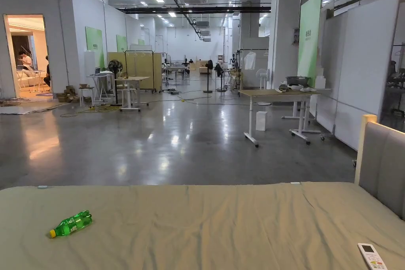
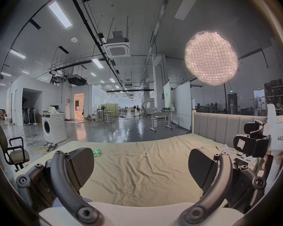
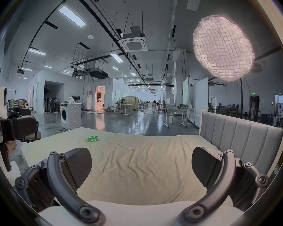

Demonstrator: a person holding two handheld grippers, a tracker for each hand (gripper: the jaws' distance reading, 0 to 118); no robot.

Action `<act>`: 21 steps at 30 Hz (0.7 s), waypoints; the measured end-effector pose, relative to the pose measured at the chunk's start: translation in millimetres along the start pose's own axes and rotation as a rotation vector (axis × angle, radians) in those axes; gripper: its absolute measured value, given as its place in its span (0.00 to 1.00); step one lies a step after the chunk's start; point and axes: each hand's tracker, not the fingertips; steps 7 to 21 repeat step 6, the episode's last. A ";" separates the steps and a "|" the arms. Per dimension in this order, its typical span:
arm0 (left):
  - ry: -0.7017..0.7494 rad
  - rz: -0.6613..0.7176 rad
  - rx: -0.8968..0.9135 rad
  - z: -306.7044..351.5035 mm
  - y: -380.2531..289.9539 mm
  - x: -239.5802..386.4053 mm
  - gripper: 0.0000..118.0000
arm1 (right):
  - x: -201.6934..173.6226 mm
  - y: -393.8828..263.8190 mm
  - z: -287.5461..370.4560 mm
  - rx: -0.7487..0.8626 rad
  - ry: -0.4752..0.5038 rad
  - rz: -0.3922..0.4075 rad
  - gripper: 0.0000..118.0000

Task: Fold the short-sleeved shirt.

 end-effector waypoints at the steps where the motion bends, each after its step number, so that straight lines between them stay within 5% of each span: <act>1: 0.001 0.003 0.000 0.3 0.0 -0.7 0.97 | -0.1 0.3 -0.2 -0.003 -0.005 0.003 1.00; 21: 0.007 0.013 -0.007 1.2 -0.8 -3.2 0.98 | 3.5 0.8 0.7 0.002 -0.005 -0.043 1.00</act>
